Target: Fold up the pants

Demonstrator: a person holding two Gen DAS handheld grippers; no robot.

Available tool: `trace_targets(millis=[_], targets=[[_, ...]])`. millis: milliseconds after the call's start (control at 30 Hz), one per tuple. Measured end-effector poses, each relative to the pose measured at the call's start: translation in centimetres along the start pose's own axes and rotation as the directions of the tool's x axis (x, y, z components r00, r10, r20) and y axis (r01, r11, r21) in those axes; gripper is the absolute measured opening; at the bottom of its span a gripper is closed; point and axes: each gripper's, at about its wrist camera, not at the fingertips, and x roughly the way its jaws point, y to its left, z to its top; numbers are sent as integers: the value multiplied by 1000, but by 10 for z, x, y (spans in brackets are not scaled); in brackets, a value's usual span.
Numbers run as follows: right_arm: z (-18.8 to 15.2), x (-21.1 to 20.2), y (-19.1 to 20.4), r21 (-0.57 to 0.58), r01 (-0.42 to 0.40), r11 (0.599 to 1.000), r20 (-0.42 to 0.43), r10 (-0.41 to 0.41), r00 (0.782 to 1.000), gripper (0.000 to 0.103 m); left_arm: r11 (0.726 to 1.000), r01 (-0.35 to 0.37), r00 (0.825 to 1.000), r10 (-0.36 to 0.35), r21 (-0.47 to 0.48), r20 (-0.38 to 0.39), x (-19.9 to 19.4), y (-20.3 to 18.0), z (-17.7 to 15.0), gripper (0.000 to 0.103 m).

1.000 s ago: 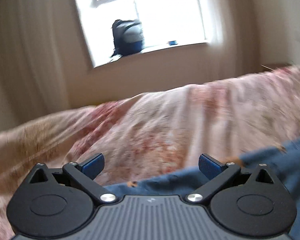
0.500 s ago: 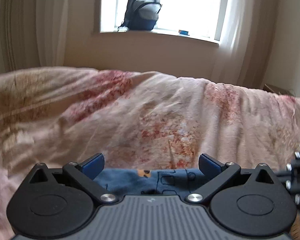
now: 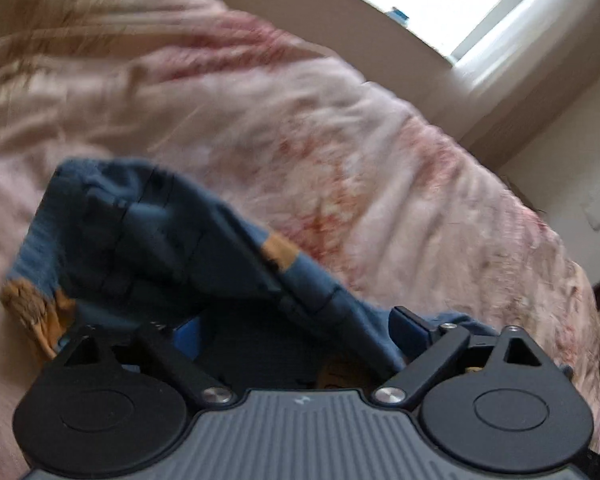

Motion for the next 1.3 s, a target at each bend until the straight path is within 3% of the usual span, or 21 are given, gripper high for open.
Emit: trace_targets(millis=[133,200,333,500,600,667,733,833,867,967,1067,1167,1300], targets=[[-1,-2,-15,89,-47,995,2,47,999,13,1000,-24,1000,24,6,1,6,1,-2,90],[1,-5,-31,188,-97,977,12,97,995,28,998,-41,999,41,38,-4,6,-3,-5,90],[1,-12,-71,433,-193,880,80,176,981,38,997,-53,999,53,55,-6,6,-5,-5,91],[7,12,-118,693,-294,658,129,289,949,42,999,-22,1000,23,44,-15,9,-2,-2,96],[3,43,-132,840,-320,438,125,418,900,44,998,-29,999,30,50,-20,3,-3,-4,97],[-1,58,-135,888,-327,324,150,468,871,44,999,-29,999,30,34,-23,-3,0,-6,97],[-5,66,-135,918,-301,260,155,463,873,42,999,-28,999,29,28,-33,-10,2,-10,97],[-16,72,-142,952,-292,89,224,445,867,27,996,-53,997,56,75,-49,-17,1,-24,98],[-18,72,-146,955,-293,54,243,432,869,14,992,-66,996,72,112,-51,-19,-2,-29,98],[-16,70,-158,953,-302,-11,284,377,882,12,968,-114,990,130,222,-60,-17,-14,-40,102],[-11,70,-175,948,-312,-63,315,318,894,12,903,-199,970,237,380,-56,-3,-34,-51,102],[-4,81,-190,957,-287,-52,289,299,910,12,849,-243,958,287,469,-23,0,-45,-61,102],[-2,107,-197,976,-215,26,193,349,917,13,857,-231,960,277,462,-34,0,-41,-59,103]])
